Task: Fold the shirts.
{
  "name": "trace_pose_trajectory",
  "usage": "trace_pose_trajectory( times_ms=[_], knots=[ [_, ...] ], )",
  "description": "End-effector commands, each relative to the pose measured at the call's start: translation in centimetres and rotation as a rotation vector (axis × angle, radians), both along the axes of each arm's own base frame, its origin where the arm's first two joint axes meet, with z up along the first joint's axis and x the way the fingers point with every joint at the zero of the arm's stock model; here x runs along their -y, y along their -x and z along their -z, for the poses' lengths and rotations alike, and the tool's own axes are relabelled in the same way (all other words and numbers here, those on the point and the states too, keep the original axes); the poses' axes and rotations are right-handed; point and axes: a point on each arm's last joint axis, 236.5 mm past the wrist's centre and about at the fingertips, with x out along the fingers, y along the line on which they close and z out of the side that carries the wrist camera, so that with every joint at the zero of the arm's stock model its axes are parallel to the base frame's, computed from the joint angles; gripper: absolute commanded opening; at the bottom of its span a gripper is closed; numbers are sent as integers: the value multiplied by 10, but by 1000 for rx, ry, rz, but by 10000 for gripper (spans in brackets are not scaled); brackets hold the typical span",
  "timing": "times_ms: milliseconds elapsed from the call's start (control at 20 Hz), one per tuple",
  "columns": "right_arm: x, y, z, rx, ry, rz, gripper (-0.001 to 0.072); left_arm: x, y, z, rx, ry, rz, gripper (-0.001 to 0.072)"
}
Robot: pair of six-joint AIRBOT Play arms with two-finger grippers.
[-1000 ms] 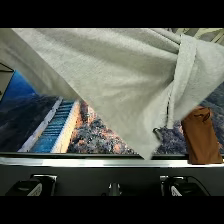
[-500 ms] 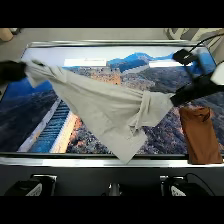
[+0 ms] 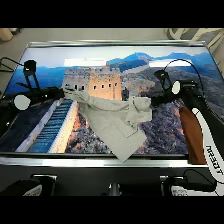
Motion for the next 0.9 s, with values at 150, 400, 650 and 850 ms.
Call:
trace_pose_trajectory(
  times_ms=[150, 400, 650, 850],
  knots=[
    [47, 14, -46, -21, -162, 48, 677, -5, 7, 6, -27, -35, 29, 36],
    [-9, 68, 20, -304, -557, -29, 667, -1, 16, 13, -71, -38, 45, 37],
    [-46, 45, 71, -297, -533, 9, 666, 3, 17, 13, -71, -29, 52, 37],
    [-70, 37, 66, -288, -579, 26, 22, 3, 14, 7, -58, -27, 51, 37]
  ],
)
